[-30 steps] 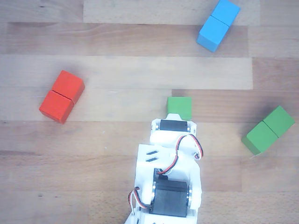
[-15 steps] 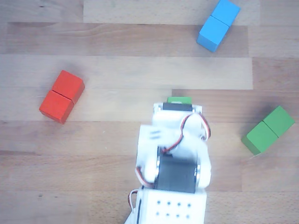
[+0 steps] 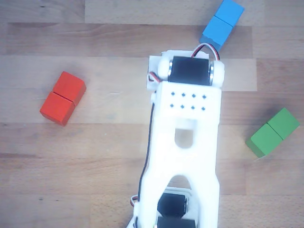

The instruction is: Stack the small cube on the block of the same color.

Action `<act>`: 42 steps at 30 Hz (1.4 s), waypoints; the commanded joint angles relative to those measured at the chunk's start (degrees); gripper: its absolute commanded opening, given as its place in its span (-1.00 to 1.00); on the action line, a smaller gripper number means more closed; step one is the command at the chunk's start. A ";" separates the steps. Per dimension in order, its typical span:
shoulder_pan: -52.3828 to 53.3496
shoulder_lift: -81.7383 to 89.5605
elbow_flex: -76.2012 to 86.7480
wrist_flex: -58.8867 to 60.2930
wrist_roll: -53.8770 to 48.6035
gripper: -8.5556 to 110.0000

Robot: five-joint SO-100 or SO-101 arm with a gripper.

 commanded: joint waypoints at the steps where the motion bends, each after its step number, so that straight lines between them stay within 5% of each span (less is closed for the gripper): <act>1: 0.62 -3.87 -5.45 0.18 0.00 -0.85; 30: 0.53 -9.49 -5.36 3.78 -0.09 -0.83; 42: 0.62 -9.49 -5.36 4.13 -0.09 -0.31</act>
